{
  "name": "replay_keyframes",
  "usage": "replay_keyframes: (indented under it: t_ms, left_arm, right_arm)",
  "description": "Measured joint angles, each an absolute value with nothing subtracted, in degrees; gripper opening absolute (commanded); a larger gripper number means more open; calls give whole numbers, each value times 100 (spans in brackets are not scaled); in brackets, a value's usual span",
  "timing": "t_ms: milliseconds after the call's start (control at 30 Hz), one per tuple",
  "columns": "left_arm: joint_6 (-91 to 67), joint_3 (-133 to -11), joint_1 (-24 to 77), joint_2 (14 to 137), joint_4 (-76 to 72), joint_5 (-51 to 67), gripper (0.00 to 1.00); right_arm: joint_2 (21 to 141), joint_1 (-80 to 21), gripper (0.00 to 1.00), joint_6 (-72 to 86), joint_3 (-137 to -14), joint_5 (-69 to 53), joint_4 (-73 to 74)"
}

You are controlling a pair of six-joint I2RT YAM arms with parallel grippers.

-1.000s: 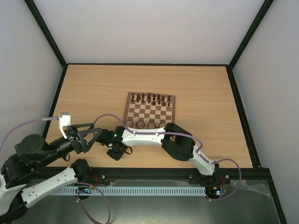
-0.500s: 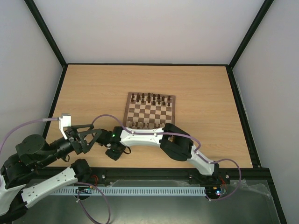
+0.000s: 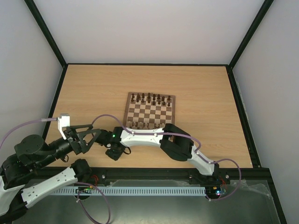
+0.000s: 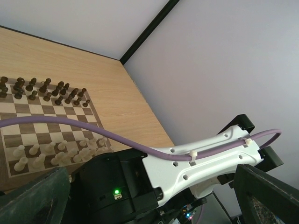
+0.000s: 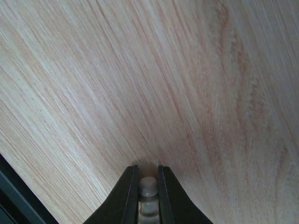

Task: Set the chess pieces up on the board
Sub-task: Pick up the chess piece at the center of the board, then place the chess piece on the chessboard.

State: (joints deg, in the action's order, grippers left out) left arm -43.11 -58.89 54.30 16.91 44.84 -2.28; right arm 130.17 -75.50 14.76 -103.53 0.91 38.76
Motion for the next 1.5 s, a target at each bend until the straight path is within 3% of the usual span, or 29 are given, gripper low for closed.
replay_keyframes:
  t_ms: [333,767,1067,1500]
  left_arm:
    - [-4362,-5894,5430,1739,4434,-242,99]
    - [-4495,-4958,5419,2086,3203,82,99]
    - [-4963,-3677,5400,2646,1122,543,99]
    - [-6184,-1909,5367,3813,-3350,1291,84]
  right_arm:
    - [11950,-7328,1,1839,-9144,40,3374]
    - [8088,-6519,1,2858,-6689,-110,1579]
    - [5454,-5837,2,3913,-5481,322,635]
    - [3723,-4956,4,5301,-3868,475,-696]
